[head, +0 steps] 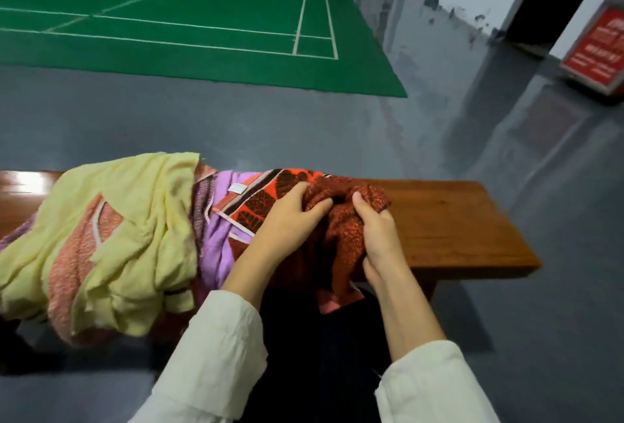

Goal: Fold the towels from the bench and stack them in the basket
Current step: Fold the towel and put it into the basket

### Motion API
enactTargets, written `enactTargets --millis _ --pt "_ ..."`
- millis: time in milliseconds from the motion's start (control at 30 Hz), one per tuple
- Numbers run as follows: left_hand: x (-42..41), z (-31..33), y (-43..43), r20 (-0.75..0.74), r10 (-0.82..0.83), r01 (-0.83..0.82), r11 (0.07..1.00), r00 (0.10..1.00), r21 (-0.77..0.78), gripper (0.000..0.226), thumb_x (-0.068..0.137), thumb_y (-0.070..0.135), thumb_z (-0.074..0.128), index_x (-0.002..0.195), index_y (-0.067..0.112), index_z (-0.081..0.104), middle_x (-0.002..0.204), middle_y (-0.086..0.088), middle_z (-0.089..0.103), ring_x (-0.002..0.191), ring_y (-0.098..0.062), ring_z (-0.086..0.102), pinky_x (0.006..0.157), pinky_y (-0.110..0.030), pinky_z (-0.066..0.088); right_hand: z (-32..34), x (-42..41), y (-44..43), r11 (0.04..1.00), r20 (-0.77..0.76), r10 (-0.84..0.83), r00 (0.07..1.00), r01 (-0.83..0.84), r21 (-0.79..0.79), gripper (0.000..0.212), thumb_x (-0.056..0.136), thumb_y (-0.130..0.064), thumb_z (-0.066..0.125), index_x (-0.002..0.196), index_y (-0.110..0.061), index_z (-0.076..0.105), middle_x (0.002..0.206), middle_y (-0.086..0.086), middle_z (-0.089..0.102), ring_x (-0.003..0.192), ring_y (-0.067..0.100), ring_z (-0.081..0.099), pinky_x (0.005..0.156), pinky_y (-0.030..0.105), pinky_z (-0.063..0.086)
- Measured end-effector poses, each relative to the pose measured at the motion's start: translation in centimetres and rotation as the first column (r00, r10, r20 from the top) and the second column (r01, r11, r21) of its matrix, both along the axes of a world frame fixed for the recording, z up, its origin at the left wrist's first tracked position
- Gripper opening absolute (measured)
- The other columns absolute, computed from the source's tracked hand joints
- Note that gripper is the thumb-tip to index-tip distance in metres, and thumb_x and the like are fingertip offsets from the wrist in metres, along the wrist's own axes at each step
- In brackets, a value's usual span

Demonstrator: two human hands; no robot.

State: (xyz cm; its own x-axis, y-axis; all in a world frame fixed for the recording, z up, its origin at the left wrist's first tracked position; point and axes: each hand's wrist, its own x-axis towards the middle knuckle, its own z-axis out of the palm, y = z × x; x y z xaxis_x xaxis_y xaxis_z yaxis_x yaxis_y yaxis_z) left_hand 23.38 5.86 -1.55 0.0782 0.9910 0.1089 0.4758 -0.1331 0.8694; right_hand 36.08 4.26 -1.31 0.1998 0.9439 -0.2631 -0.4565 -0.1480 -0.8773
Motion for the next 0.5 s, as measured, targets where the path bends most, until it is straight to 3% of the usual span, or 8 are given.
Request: enactTargets --millis 100,200,267,300,367,433,500 --pt "-0.3 -3.5 -0.8 -0.091 0.057 -0.065 0.993 0.994 -0.094 0.038 0.088 0.031 0.064 0.122 0.016 0.053 0.117 -0.003 0.062 0.109 -0.019 0.056 0.090 -0.024 0.037 -2.8 0.9 -1.0 0.994 -0.048 0.007 0.999 -0.012 -0.109 0.024 0.095 -0.023 0.055 0.109 -0.007 0.065 0.095 0.009 0.074 0.083 0.020 0.072 0.063 0.028 0.055" --pt "-0.7 -5.3 -1.3 -0.277 0.222 -0.196 0.973 0.935 0.118 0.051 0.079 0.032 0.065 0.124 0.012 0.052 0.121 -0.011 0.053 0.113 -0.030 0.047 0.097 -0.030 0.027 -4.4 1.1 -1.1 0.988 -0.110 -0.020 0.994 0.003 -0.155 0.022 0.095 -0.024 0.052 0.103 -0.009 0.067 0.100 0.011 0.072 0.084 0.019 0.071 0.067 0.029 0.054" --pt "-0.5 -5.2 -2.1 -0.126 0.282 -0.246 0.938 0.951 0.243 0.031 0.079 0.024 0.066 0.106 0.014 0.056 0.104 -0.005 0.055 0.097 -0.022 0.052 0.088 -0.028 0.034 -4.8 0.7 -1.2 0.986 -0.135 -0.030 0.990 0.007 -0.167 0.021 0.095 -0.019 0.051 0.102 -0.008 0.067 0.096 0.010 0.073 0.079 0.018 0.071 0.063 0.026 0.055" --pt "-0.1 -4.7 -2.9 -0.015 0.231 -0.220 0.946 0.973 0.239 0.018 0.082 0.019 0.068 0.096 0.016 0.056 0.092 -0.001 0.055 0.085 -0.014 0.052 0.081 -0.025 0.039 -4.8 0.5 -1.2 0.986 -0.163 -0.024 0.986 -0.004 -0.166 0.022 0.095 -0.017 0.050 0.103 -0.006 0.067 0.094 0.011 0.073 0.077 0.019 0.071 0.061 0.026 0.056" --pt "1.2 -3.8 -4.5 0.073 0.046 -0.056 0.989 0.996 0.138 0.016 0.086 0.024 0.069 0.084 0.018 0.053 0.075 0.004 0.054 0.068 -0.006 0.049 0.069 -0.022 0.041 -4.4 0.0 -1.2 0.988 -0.234 0.005 0.972 -0.041 -0.149 0.022 0.094 -0.013 0.049 0.101 -0.003 0.068 0.088 0.012 0.072 0.072 0.020 0.071 0.058 0.026 0.056" --pt "2.2 -4.4 -5.5 -0.007 -0.045 0.045 0.994 0.999 0.099 0.020 0.083 0.031 0.071 0.084 0.020 0.054 0.075 0.007 0.052 0.067 0.000 0.046 0.066 -0.016 0.037 -3.8 -0.3 -1.3 0.989 -0.243 0.033 0.969 -0.067 -0.135 0.018 0.093 -0.012 0.050 0.089 -0.008 0.068 0.080 0.008 0.071 0.067 0.018 0.068 0.060 0.027 0.056" --pt "2.3 -5.5 -5.7 -0.075 0.004 0.007 0.991 0.997 0.136 0.023 0.081 0.029 0.073 0.089 0.021 0.053 0.082 0.007 0.049 0.074 0.002 0.046 0.071 -0.011 0.035 -3.2 -0.2 -1.7 0.989 -0.257 0.088 0.962 -0.116 -0.093 0.017 0.093 -0.011 0.050 0.092 -0.007 0.067 0.083 0.008 0.070 0.075 0.018 0.067 0.069 0.029 0.057"
